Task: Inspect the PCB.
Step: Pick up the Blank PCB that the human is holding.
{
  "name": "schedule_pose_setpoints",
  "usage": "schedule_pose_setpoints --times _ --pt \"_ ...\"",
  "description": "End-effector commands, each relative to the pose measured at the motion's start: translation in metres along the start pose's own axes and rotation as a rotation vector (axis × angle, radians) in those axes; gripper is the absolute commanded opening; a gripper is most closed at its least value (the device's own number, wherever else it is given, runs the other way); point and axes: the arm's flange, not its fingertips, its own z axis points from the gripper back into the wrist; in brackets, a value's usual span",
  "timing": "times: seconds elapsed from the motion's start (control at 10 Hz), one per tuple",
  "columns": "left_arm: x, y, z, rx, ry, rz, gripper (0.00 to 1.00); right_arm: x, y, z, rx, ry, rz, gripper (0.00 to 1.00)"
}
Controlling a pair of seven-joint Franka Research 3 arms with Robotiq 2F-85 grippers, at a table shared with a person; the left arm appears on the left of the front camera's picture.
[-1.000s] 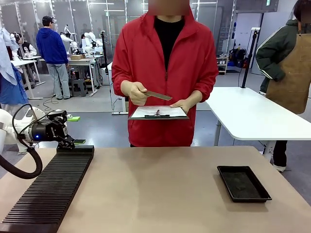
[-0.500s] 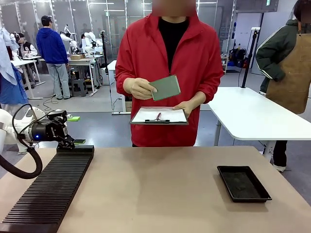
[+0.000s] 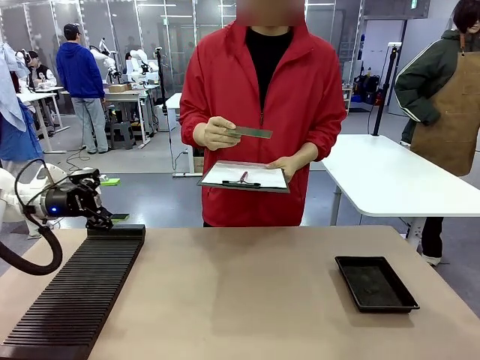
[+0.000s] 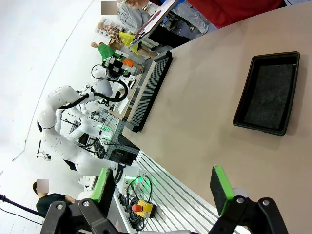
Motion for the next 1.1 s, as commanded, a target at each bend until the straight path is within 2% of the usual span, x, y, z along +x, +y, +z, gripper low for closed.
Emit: schedule_pose_setpoints --times 0.0,0.3,0.4,0.5,0.6,0.7,1.0 --pt "-0.046 -0.033 0.049 0.024 0.002 0.005 1.0 0.002 0.0 0.002 0.008 -0.009 0.021 1.0" --pt "-0.149 -0.052 0.141 0.007 -0.075 -0.114 1.0 0.002 0.0 0.002 0.008 -0.009 0.021 1.0" --pt "-0.182 -0.047 0.173 -0.016 -0.119 -0.194 1.0 0.002 0.0 0.002 0.008 -0.009 0.021 1.0" --pt "-0.22 -0.036 0.2 -0.004 -0.118 -0.209 1.0 0.002 0.0 0.002 0.008 -0.009 0.021 1.0" --pt "-0.248 -0.028 0.213 0.016 -0.124 -0.245 1.0 0.002 0.0 0.002 0.008 -0.009 0.021 1.0" --pt "-0.265 -0.02 0.214 -0.023 -0.14 -0.272 1.0 0.002 0.0 0.002 0.008 -0.009 0.021 1.0" --pt "-0.283 -0.011 0.198 -0.06 -0.168 -0.312 1.0 0.002 0.0 0.002 0.008 -0.009 0.021 1.0"
